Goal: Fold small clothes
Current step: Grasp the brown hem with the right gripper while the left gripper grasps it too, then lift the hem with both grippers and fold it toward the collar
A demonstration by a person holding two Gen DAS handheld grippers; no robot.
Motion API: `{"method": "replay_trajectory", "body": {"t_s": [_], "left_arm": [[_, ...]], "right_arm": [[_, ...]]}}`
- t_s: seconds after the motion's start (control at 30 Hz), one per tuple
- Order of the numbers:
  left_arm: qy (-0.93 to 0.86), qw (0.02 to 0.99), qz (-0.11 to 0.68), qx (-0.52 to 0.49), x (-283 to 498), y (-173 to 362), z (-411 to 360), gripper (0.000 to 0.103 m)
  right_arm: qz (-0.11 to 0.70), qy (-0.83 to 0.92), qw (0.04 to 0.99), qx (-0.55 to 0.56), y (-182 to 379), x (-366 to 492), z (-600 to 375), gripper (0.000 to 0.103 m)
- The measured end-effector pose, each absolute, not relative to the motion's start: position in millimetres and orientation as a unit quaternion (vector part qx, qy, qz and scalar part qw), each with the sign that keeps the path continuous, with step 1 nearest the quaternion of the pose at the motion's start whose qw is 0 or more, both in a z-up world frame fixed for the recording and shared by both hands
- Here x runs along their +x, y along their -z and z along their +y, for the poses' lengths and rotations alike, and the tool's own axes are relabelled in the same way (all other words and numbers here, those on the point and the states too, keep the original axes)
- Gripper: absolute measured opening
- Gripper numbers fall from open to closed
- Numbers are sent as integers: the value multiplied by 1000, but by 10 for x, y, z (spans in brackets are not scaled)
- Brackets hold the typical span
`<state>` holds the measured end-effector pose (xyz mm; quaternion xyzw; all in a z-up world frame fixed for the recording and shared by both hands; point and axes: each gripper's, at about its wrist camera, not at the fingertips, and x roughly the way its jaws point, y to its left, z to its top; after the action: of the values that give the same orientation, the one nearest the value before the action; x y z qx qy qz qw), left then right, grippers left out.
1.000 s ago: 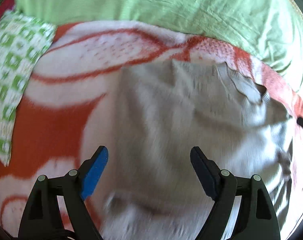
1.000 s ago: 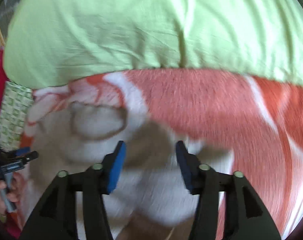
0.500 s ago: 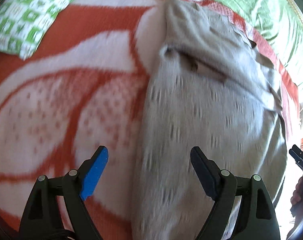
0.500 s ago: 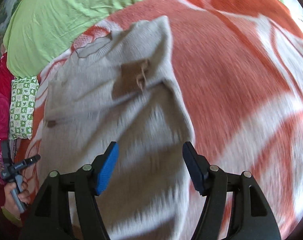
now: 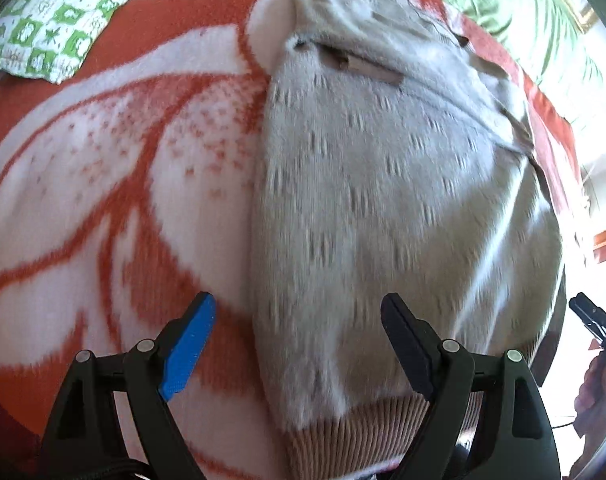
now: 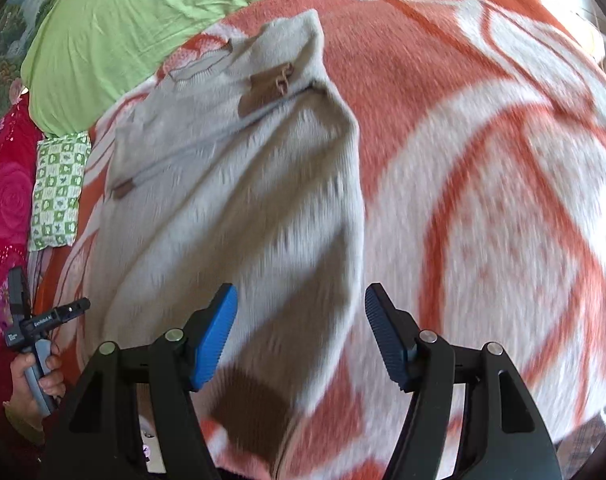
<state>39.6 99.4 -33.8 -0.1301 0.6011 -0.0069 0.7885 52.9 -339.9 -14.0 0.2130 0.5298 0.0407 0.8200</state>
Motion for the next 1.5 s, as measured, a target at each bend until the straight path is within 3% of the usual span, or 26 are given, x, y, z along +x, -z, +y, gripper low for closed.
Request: {"method": "replay_trajectory", "body": {"t_s": [0.47,0.53,0.67,0.77,0.8,0.83,0.9,0.97,1.2,1.27,1.43,1.5], "left_arm": [[40,767,623,-147,-438,509,1058,88],[41,770,620,-146,-439,515,1035,88],[65,778,606,-152,-391,508,928,85],[67,786,605,-112,-366,529,820,71],[66,793,599,-87,-374,522,769,60],[69,799,593,-74,-382,504,733,42],[87,801,587,-78,-387,478,724,15],[94,802,584,-84,-411,442,730,11],[103,796,589,-99,-421,504,785,11],[106,789,596,-110,-368,516,793,17],[111,760,610,-195,-261,536,892,51],[104,759,613,-192,-220,533,850,52]], "right_arm": [[517,-48,812,267,389,-79,-3172,66],[514,-44,811,275,415,-79,-3177,63],[516,-38,810,275,446,-37,-3159,45],[526,-42,807,266,471,-4,-3111,18],[528,-43,806,264,470,-3,-3101,10],[528,-45,807,262,455,-8,-3104,10],[518,-54,811,266,367,-78,-3156,8],[501,-44,821,269,252,-215,-3290,8],[515,-14,807,289,392,-469,-3765,7],[517,-27,798,310,459,-428,-3700,7],[523,-36,783,336,505,-340,-3636,13],[524,-44,781,338,500,-330,-3653,19]]}}
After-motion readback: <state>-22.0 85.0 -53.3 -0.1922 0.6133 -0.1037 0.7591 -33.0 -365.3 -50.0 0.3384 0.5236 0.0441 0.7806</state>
